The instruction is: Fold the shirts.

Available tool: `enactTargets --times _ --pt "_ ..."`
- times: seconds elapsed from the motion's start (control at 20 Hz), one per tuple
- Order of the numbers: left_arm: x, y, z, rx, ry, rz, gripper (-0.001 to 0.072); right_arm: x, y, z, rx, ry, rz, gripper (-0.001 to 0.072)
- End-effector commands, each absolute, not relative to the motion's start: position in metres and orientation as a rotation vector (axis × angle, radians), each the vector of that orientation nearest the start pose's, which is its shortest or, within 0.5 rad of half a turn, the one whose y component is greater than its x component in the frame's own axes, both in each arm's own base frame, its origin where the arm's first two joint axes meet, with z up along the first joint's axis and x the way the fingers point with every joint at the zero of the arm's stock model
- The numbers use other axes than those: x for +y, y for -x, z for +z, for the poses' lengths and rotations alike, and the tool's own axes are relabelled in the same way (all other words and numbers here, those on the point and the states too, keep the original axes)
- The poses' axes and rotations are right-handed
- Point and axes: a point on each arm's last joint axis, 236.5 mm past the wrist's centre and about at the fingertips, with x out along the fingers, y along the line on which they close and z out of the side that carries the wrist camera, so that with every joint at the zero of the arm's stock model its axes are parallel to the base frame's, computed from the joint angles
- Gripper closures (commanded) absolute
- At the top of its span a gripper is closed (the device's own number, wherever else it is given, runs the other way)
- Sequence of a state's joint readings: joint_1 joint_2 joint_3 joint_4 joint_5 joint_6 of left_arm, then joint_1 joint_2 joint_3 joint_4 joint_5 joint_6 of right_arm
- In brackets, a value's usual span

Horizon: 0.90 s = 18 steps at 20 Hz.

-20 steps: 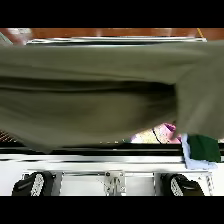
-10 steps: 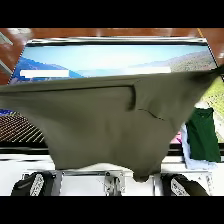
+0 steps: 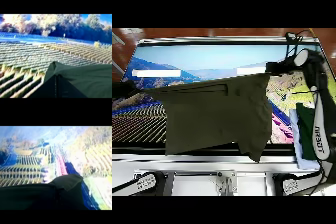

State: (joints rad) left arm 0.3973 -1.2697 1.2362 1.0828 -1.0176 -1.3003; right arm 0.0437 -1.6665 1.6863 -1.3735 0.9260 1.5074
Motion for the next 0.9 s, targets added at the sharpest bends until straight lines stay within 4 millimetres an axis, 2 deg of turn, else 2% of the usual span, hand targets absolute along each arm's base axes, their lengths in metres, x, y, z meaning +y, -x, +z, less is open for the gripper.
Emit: enactTargets --times 0.0,0.1,0.2,0.35,0.45,0.55,0.6,0.75,0.85 --pt "0.078 -0.492 0.021 0.882 0.447 -0.026 0.0667 0.072 -0.616 0.029 0.742 -0.119 0.142 0.0657" --pt "0.075 -0.508 -0.002 0.875 0.435 -0.014 0.0667 0.069 -0.631 0.015 0.699 -0.123 0.126 0.0657" --pt "0.063 -0.516 -0.02 0.89 0.407 -0.032 0.0667 0.067 -0.64 -0.006 0.691 -0.125 0.114 0.0658" --pt "0.035 -0.518 -0.04 0.935 0.36 -0.095 0.0667 0.067 -0.634 -0.042 0.77 -0.125 0.114 0.0657" --pt "0.025 -0.516 -0.04 0.945 0.354 -0.115 0.0668 0.067 -0.623 -0.049 0.83 -0.122 0.12 0.0657" --pt "0.016 -0.501 -0.039 1.005 0.366 -0.159 0.0668 0.062 -0.602 -0.043 0.917 -0.121 0.126 0.0657" --pt "0.011 -0.488 -0.041 1.057 0.366 -0.189 0.0668 0.059 -0.585 -0.039 0.983 -0.122 0.131 0.0658" --pt "0.01 -0.433 -0.059 1.3 0.336 -0.207 0.0668 0.044 -0.522 -0.038 1.234 -0.096 0.139 0.0658" --pt "0.02 -0.399 -0.072 1.458 0.299 -0.164 0.0668 0.028 -0.484 -0.05 1.401 -0.045 0.116 0.0658"
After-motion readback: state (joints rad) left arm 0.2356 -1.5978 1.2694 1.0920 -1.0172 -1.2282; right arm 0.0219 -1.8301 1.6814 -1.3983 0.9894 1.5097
